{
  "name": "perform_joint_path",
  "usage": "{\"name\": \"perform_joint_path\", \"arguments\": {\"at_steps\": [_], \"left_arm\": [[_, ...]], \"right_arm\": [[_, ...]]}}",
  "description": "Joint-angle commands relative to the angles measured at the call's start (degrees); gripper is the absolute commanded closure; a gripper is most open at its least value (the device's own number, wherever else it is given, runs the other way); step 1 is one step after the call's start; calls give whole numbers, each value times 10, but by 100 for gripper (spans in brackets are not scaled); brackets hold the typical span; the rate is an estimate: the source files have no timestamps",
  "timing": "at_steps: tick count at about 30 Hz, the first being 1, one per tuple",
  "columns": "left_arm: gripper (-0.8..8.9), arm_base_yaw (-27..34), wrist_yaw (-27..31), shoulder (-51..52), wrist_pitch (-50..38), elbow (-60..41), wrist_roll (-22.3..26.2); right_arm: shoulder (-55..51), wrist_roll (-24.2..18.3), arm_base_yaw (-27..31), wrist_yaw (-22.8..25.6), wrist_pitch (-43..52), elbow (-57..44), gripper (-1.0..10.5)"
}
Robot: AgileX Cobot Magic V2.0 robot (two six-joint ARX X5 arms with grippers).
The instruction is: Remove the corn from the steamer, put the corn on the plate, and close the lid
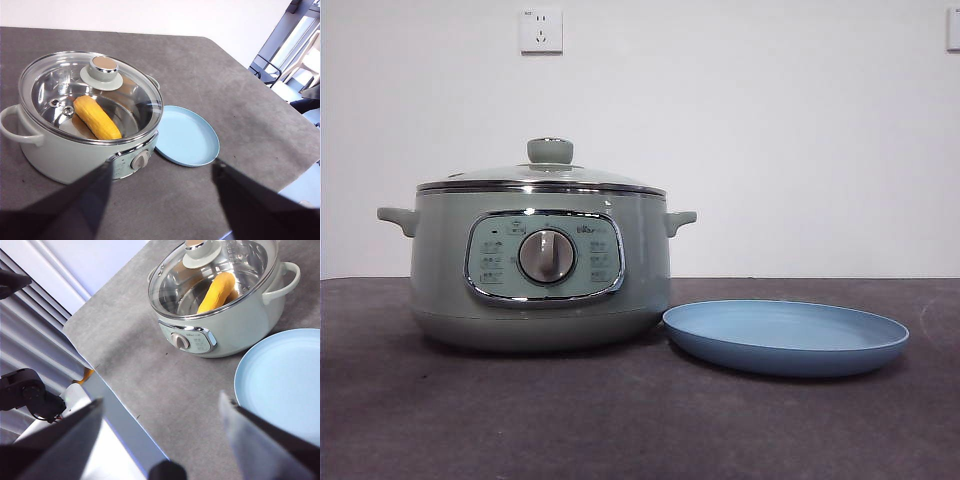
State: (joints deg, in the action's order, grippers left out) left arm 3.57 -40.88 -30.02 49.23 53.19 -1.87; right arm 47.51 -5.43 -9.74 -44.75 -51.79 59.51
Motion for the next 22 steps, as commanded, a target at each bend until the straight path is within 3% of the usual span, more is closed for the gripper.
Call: {"name": "perform_joint_path", "arguments": {"at_steps": [1, 10, 19, 22], "left_arm": [[215, -2, -2, 0, -14, 1, 9], [216, -9, -1, -31, -79, 1, 8], [215, -53, 6, -140, -198, 10, 8], [216, -71, 35, -188, -234, 26, 9]], "right_arm": [[0, -4, -1, 1, 3, 3, 344], [0, -4, -1, 1, 3, 3, 344], [1, -4, -1, 2, 3, 3, 344], [1, -5, -1, 3, 3, 3, 344]]}}
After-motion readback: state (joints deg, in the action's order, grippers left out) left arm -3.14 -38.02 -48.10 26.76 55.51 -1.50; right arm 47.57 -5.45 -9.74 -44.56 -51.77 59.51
